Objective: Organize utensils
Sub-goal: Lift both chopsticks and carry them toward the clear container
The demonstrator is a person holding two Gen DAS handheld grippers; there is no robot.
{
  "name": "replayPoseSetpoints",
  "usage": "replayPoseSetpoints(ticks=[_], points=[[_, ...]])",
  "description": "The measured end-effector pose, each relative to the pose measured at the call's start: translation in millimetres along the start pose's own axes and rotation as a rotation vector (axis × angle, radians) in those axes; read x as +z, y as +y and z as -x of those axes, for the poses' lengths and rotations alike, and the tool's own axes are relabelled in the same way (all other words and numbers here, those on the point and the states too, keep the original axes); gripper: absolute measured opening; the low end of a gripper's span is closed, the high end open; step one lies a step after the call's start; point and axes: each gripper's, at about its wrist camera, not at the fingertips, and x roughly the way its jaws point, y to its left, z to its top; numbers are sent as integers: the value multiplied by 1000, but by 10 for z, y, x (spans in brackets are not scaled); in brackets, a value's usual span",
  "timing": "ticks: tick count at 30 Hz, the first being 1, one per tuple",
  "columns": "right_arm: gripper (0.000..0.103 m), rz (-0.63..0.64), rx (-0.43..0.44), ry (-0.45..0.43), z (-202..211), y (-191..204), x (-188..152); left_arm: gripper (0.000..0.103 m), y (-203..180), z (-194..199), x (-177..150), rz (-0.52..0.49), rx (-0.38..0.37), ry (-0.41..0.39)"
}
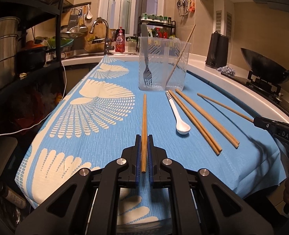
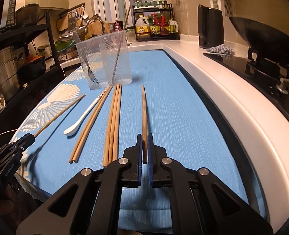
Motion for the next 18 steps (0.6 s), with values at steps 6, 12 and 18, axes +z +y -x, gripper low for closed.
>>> replayPoseSetpoints(ticks=[6, 12, 18], points=[[5, 17, 13, -77, 340, 62, 191, 6, -17, 262, 200, -6, -5, -61], [5, 32, 28, -143, 626, 106, 456, 6, -33, 486, 468, -19, -10, -123], [5, 52, 37, -185, 745, 147, 779, 6, -27, 564, 834, -27, -4, -171]])
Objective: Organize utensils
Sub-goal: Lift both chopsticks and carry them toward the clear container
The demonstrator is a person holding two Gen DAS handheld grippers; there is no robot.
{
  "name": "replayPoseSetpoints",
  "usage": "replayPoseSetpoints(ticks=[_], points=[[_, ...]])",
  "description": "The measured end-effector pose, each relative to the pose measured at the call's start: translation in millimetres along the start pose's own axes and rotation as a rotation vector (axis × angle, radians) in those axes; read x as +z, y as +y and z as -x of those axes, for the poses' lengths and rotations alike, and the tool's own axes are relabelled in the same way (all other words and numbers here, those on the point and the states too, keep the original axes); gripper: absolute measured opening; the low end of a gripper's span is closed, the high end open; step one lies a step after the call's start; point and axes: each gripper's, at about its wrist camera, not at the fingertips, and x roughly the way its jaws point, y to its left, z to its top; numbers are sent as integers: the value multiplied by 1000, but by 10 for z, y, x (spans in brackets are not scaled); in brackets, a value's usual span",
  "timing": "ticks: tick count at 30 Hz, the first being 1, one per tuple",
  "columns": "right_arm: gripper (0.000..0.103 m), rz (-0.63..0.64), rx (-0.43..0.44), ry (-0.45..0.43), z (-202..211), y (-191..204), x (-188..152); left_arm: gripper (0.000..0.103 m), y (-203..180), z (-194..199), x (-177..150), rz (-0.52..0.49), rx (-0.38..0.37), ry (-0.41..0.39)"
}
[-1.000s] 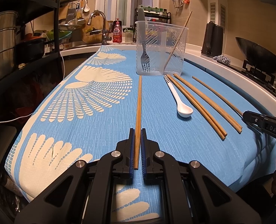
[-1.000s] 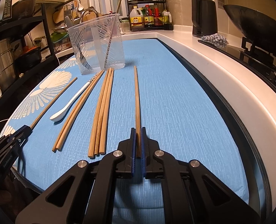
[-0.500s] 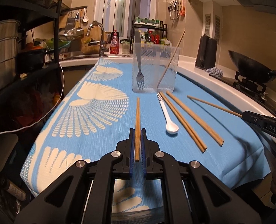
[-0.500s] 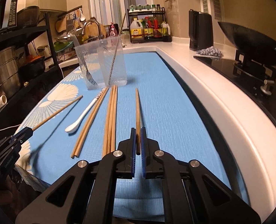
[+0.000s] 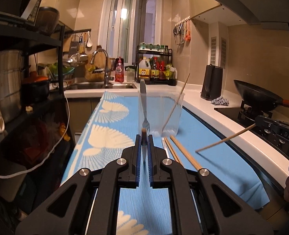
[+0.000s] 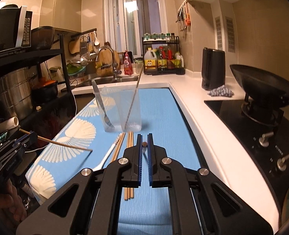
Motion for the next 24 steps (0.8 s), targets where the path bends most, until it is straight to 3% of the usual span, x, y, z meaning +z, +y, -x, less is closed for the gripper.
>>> replayPoseSetpoints(ticks=[9, 24], points=[[5, 3, 27, 32, -189, 22, 494, 6, 138, -268, 542, 49, -69, 62], [5, 38, 113, 99, -568, 303, 1120, 6, 241, -719, 1020, 88, -148, 196]])
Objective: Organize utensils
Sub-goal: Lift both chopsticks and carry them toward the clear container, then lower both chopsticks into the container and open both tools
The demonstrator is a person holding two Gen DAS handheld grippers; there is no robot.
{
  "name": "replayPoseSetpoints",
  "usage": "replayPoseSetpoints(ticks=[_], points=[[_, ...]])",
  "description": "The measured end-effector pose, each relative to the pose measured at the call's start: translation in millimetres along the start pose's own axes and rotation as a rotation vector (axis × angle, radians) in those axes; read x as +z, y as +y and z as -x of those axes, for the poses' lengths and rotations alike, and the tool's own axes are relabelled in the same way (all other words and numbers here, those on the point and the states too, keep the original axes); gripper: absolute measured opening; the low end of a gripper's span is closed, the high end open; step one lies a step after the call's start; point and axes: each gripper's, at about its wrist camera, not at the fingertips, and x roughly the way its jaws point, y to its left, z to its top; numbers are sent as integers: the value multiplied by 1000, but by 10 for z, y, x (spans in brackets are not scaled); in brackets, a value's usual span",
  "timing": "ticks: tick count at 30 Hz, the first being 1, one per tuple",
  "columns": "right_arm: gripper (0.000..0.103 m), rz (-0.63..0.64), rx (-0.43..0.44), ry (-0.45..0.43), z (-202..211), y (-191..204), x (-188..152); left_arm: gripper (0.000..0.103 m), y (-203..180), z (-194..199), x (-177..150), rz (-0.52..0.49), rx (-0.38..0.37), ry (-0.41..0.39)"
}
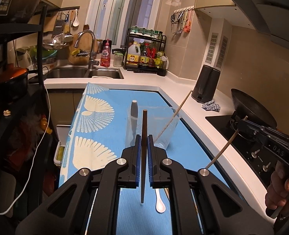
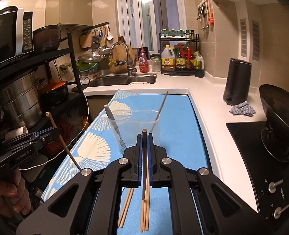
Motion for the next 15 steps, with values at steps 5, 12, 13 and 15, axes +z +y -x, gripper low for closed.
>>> replayPoseSetpoints(ticks=[5, 12, 13, 15], points=[[5, -5, 31, -19, -57, 9, 359, 6, -8, -84, 415, -4, -31, 4], [5, 11, 75, -136, 6, 143, 1124, 6, -91, -125, 1170, -5, -82, -77], [5, 12, 71, -155, 3, 152, 1214, 6, -98, -138, 1286, -7, -86, -99], [5, 6, 63, -190, -40, 144, 1362, 6, -106, -204, 1448, -14, -92, -119]])
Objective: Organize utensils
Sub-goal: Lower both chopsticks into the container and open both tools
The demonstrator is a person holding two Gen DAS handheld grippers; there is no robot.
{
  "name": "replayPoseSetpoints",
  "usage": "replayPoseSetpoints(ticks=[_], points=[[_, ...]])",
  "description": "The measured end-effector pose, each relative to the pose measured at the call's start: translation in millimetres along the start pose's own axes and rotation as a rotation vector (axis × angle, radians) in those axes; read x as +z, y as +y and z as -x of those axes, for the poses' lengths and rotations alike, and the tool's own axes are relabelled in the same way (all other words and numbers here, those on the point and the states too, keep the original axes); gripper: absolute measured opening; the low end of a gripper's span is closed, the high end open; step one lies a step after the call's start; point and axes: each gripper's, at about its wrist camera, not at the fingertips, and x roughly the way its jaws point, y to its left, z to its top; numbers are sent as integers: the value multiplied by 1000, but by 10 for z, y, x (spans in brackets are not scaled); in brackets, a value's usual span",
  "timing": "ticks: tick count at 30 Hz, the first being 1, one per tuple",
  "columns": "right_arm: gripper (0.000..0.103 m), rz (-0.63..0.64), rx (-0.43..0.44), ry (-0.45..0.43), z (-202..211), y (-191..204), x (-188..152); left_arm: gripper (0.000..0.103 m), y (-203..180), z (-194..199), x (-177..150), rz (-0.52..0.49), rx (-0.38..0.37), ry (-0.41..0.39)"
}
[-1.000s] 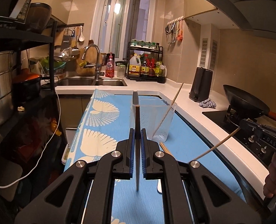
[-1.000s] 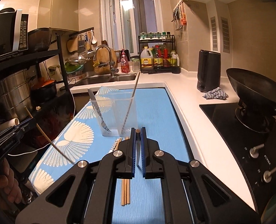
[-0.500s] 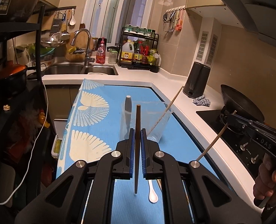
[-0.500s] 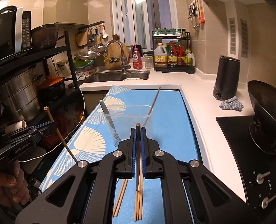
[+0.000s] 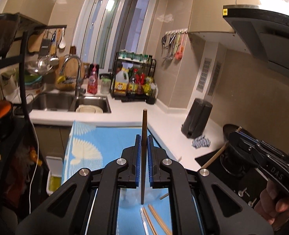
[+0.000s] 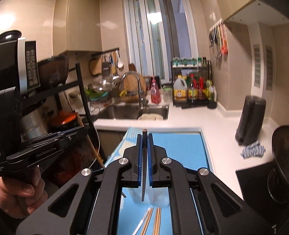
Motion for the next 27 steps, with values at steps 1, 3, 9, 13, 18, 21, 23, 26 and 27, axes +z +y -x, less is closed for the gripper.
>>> replayPoseSetpoints(ticks=[1, 3, 9, 13, 18, 21, 23, 26, 27], points=[[5, 1, -9, -13, -52, -12, 39, 6, 15, -72, 53, 4, -2, -2], [5, -1, -26, -16, -184, -45, 48, 6, 54, -226, 95, 11, 9, -4], [5, -2, -62, 38, -651, -182, -185, 6, 205, -701, -36, 24, 33, 52], [5, -5, -76, 106, -938, -268, -418, 6, 260, -1012, -286, 20, 44, 125], [5, 6, -80, 206, -1177, -290, -697, 6, 272, -1277, -543, 5, 61, 227], [8, 17, -98, 251, -1238, -280, -808, 6, 280, -1331, -576, 3, 73, 270], [14, 16, -107, 252, -1195, -281, -831, 14, 233, -1229, -533, -19, 86, 238], [35, 50, -122, 221, -1033, -230, -815, 48, 129, -982, -466, -55, 114, 167], [39, 61, -127, 205, -955, -204, -804, 48, 103, -902, -448, -61, 120, 148]])
